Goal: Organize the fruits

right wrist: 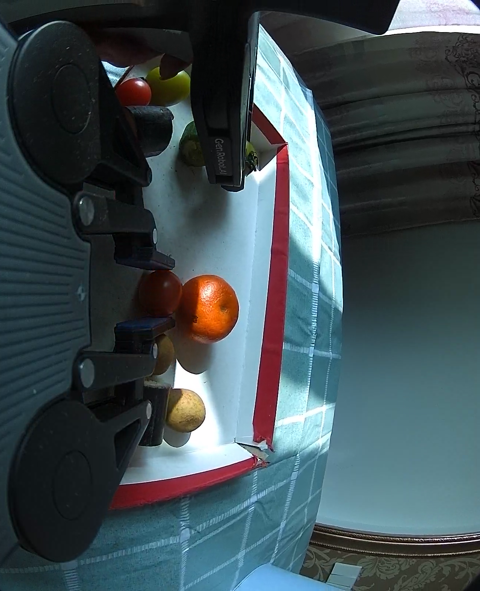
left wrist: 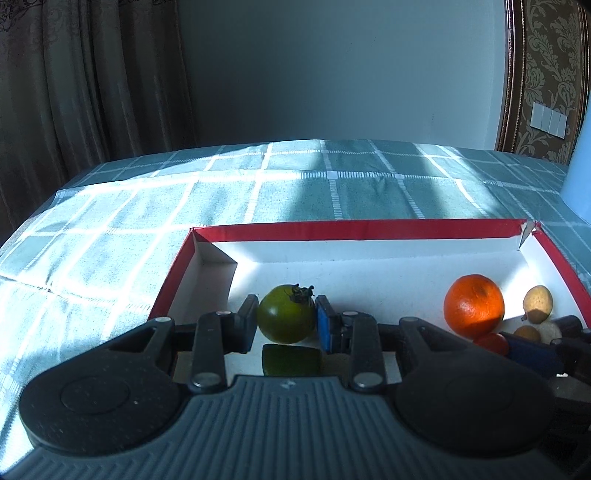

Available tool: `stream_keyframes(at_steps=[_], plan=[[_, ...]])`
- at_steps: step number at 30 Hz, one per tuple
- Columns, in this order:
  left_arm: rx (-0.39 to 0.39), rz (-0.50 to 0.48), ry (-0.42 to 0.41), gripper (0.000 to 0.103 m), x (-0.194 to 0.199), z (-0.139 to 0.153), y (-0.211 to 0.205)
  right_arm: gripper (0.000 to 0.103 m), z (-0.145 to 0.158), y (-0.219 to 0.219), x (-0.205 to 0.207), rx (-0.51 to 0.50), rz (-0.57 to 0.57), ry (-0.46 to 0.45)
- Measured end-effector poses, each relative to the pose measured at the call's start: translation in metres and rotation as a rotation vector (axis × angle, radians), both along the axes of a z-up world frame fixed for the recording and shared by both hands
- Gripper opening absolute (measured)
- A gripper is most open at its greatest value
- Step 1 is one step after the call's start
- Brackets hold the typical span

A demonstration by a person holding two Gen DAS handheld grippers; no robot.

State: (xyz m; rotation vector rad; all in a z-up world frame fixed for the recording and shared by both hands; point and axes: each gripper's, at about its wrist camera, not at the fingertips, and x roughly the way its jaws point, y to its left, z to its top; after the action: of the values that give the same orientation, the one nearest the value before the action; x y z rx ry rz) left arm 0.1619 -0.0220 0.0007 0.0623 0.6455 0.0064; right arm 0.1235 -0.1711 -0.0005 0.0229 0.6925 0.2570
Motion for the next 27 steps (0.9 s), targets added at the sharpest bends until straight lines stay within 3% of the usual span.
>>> stream_keyframes(at_steps=[5,7,9,12,13,16,17,27], plan=[[0.012,0.002,-0.009,0.033,-0.002,-0.001,-0.002,0.026,0.000,-0.002,0.002,0.018,-0.010,0.001],[0.018,0.009,-0.023,0.046,-0.005,-0.001,-0.002,0.026,0.000,-0.005,0.003,0.038,-0.010,0.004],[0.023,0.012,-0.033,0.050,-0.007,0.000,-0.002,0.027,0.001,-0.005,0.003,0.038,-0.011,0.004],[0.023,0.017,-0.055,0.068,-0.011,0.002,-0.001,0.032,0.000,-0.005,0.002,0.040,-0.002,0.001],[0.027,0.021,-0.067,0.071,-0.013,0.003,-0.001,0.036,0.000,-0.004,0.001,0.042,0.001,0.003],[0.032,0.019,-0.087,0.076,-0.019,0.006,-0.002,0.065,0.002,-0.005,-0.003,0.052,-0.005,-0.011],[0.030,0.017,-0.089,0.076,-0.022,0.007,-0.002,0.068,0.003,-0.006,-0.006,0.050,-0.018,-0.026],[0.010,0.011,-0.138,0.087,-0.065,0.015,0.002,0.068,0.012,-0.020,-0.030,0.093,-0.042,-0.059]])
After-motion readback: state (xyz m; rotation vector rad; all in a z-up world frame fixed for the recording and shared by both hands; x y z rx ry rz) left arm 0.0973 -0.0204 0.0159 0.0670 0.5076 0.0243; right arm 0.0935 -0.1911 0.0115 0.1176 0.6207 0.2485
